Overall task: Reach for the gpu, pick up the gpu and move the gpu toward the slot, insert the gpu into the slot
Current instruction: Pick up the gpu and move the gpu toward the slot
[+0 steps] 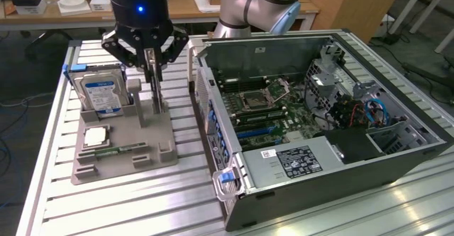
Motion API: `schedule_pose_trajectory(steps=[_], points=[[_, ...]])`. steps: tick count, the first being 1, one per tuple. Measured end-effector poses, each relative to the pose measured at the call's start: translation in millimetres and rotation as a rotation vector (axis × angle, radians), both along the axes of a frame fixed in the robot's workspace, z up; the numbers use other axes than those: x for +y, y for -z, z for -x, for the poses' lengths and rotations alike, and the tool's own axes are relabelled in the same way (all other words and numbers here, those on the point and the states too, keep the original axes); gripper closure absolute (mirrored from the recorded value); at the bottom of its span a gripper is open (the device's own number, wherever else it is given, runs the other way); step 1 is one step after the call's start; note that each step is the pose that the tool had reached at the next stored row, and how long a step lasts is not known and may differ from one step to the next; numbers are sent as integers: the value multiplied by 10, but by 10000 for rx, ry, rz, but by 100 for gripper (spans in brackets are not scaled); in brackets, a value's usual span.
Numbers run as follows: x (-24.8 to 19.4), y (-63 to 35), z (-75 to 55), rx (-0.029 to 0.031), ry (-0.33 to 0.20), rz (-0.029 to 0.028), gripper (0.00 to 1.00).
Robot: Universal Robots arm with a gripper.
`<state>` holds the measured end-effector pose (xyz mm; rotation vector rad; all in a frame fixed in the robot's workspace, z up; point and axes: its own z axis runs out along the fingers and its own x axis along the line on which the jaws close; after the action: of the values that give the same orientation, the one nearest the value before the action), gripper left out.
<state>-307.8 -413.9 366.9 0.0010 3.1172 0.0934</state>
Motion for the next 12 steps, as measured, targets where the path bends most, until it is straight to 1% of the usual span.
schedule_pose_trajectory(steps=[12], points=[[0,-237,0,1,0,1,74]])
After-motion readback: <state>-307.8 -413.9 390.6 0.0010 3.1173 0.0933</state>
